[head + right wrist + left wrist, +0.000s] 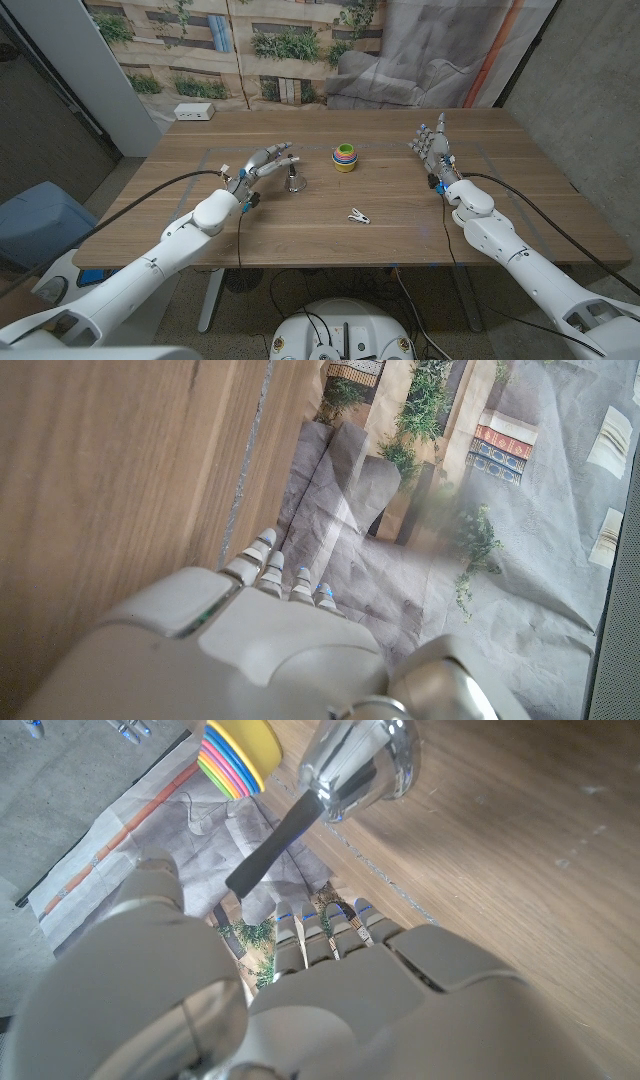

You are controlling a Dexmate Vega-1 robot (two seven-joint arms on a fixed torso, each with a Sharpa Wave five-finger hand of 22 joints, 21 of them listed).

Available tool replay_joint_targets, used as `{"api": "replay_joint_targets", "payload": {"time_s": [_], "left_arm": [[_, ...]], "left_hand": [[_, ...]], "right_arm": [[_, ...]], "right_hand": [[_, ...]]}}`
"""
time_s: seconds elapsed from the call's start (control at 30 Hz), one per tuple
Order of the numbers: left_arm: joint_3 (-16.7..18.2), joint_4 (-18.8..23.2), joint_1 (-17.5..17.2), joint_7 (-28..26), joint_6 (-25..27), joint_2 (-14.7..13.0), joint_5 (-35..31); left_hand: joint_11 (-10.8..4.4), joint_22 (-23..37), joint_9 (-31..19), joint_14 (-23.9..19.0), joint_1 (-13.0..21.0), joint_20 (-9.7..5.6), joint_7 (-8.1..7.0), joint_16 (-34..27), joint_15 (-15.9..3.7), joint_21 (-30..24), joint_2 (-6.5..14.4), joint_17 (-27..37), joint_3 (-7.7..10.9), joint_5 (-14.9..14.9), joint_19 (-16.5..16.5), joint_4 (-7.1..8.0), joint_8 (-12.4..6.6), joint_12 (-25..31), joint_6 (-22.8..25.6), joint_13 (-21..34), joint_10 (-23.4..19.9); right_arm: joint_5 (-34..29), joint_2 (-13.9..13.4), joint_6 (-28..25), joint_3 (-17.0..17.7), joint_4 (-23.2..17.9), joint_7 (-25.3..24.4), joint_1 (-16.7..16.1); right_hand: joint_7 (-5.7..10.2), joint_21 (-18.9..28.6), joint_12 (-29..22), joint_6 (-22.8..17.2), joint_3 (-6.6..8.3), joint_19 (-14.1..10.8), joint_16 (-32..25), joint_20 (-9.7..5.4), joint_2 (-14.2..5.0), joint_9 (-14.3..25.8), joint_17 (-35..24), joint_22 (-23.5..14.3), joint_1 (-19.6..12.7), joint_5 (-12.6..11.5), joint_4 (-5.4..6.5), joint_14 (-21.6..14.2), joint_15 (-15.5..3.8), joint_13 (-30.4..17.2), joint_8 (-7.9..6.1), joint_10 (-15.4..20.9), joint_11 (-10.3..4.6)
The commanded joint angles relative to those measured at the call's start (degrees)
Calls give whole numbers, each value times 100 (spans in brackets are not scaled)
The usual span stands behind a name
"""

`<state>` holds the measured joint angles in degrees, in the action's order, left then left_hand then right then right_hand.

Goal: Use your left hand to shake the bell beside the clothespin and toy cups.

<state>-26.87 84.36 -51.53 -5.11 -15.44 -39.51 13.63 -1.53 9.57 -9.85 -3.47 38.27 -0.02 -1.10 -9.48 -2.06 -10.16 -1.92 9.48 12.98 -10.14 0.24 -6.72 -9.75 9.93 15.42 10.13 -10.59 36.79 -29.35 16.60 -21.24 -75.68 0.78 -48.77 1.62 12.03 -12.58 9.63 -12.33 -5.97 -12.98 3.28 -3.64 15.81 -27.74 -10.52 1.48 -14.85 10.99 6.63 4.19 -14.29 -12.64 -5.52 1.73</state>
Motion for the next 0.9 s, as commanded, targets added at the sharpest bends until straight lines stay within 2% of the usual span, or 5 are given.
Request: {"api": "replay_joint_targets", "payload": {"time_s": [0.03, 0.3, 0.37, 0.57, 0.9], "left_arm": [[169, -118, 8, 92, -128, 181, 486], [246, -433, 84, 37, -260, 336, 646], [263, -533, 110, 172, -252, 361, 809], [437, -491, -87, -197, -217, 505, 1027], [583, -710, -58, -481, -241, 826, 1334]], "left_hand": [[27, 17, -21, 69, -94, -18, 39, -20, 21, 7, 4, 16, -25, 11, -103, 10, -6, -5, -62, -5, 66], [52, 20, -21, 51, -400, -20, 50, -60, 24, -46, 40, 26, -107, 25, -19, 126, -29, 28, -126, -5, 102], [69, 22, -23, 75, -527, -13, 84, -66, 50, -50, 203, 35, -84, 5, -23, 205, -33, 38, -179, -5, 124], [139, 25, -23, 133, -677, 10, 156, -56, 92, -42, 322, 33, -77, -4, -72, 267, -17, 28, -331, -5, 229], [164, 28, -21, 174, -1078, 11, 153, -73, 95, -58, 485, 51, -132, -14, -73, 464, -32, 43, -415, -5, 296]], "right_arm": [[1, -2, 1, 2, -3, 0, -3], [1, -4, 0, 2, -7, -1, -5], [1, -4, 0, 2, -8, -2, -5], [0, 1, 3, 0, 7, 4, 4], [2, 4, 7, 0, 22, 12, 13]], "right_hand": [[23, 32, -30, 78, -34, -47, -47, -1, -561, 27, -15, -19, -16, -20, -13, 1, -22, -3, -22, 18, -19], [26, 32, -27, 79, -34, -48, -43, -2, -561, 27, -15, -19, -15, -20, -13, 10, -22, -3, -22, 12, -19], [21, 32, -28, 78, -34, -47, -43, -1, -560, 27, -15, -19, -15, -20, -13, 9, -20, -3, -22, 14, -23], [25, 32, -29, 76, -35, -47, -46, 0, -560, 27, -15, -19, -15, -20, -13, 3, -28, -3, -23, 17, -20], [18, 32, -27, 77, -35, -47, -43, 1, -560, 27, -14, -19, -15, -20, -13, 9, -25, -3, -22, 13, -34]]}}
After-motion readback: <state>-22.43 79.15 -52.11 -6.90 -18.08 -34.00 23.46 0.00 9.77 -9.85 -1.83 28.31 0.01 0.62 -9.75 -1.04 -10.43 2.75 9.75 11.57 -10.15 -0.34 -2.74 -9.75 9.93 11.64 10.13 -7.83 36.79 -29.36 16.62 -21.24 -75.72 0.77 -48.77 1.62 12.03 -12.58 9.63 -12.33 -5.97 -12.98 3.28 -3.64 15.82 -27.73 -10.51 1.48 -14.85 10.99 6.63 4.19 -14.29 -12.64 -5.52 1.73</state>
